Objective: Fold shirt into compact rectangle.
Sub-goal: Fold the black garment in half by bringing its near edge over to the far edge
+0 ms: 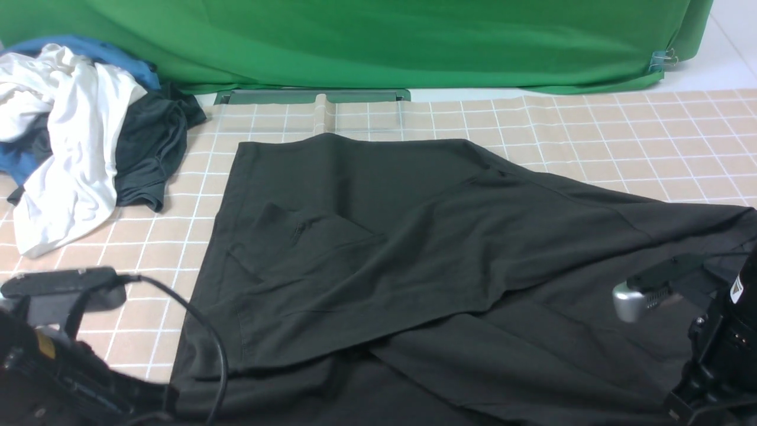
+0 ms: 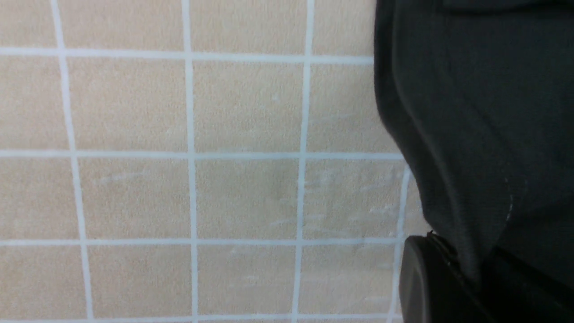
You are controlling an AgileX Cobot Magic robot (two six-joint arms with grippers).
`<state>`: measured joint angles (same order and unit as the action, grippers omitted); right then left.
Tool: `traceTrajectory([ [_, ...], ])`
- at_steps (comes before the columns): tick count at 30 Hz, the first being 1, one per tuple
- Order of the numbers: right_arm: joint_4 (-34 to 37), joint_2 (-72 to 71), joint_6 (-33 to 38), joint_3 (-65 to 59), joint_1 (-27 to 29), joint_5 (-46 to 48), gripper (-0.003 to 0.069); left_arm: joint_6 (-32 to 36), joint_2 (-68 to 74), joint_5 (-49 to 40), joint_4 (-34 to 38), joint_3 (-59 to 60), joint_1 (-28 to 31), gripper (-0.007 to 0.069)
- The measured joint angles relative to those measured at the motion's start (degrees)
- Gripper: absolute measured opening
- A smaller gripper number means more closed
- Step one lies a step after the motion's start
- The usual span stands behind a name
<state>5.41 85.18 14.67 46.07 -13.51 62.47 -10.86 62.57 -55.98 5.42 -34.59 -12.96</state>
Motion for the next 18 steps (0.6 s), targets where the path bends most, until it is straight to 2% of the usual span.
traceTrajectory([
  [10,-4.7,-0.5,-2.1,10.8,0.0,-0.2,0.0036,-5.7,3.6,6.2,-3.4,-12.6,0.0,0.0036],
  [18,-5.4,4.8,-2.4,23.4,0.3,0.0,0.0036,-7.2,20.2,9.4,-5.4,-30.3,0.0,0.0036],
])
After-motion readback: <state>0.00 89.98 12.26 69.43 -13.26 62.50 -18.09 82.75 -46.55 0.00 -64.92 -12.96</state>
